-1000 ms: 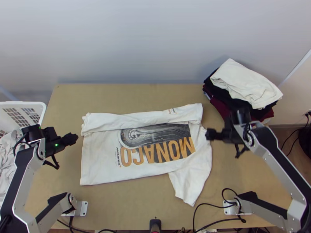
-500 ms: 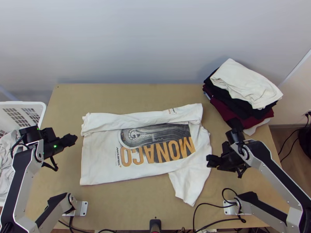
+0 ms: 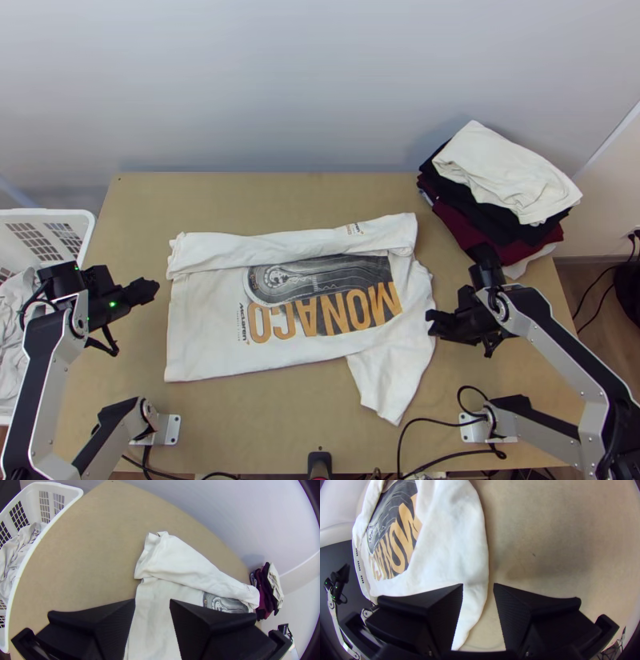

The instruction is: Fold the t-shirt

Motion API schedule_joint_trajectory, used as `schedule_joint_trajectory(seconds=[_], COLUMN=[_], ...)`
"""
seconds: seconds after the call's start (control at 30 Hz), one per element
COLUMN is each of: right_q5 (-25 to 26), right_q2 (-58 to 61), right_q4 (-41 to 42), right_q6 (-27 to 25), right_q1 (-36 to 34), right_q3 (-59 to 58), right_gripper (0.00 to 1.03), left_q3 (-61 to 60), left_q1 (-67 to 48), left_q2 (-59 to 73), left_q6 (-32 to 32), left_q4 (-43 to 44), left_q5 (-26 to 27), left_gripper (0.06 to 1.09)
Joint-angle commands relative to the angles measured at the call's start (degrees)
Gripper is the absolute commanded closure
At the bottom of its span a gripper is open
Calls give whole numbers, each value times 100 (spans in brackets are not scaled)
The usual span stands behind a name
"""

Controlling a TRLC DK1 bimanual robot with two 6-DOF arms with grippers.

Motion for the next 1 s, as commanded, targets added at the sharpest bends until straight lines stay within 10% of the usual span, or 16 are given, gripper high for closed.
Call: schedule_joint_trajectory(seconds=[0.0,0.2,0.37,0.7,0.97], right_q5=[-110,-216,-242,-242,-242], right_q2=[190,471,392,392,375], right_q4=[8,140,360,369,395], right_q6=[-164,-287,-480,-524,-533], right_q1=[-36,-10,43,69,69], right_q3=[-209,-341,-429,-438,-473], right_gripper=[61,63,100,100,100], left_q3=[111,128,286,708,-118], left_q1=[45,36,1,-52,-808], left_q2=[-69,-69,-51,204,274], left_q6=[47,47,943,4345,4327], left_q4=[-95,-147,-868,-4173,-4006], left_q5=[70,79,79,-88,-1090], left_gripper=[54,54,54,54,54])
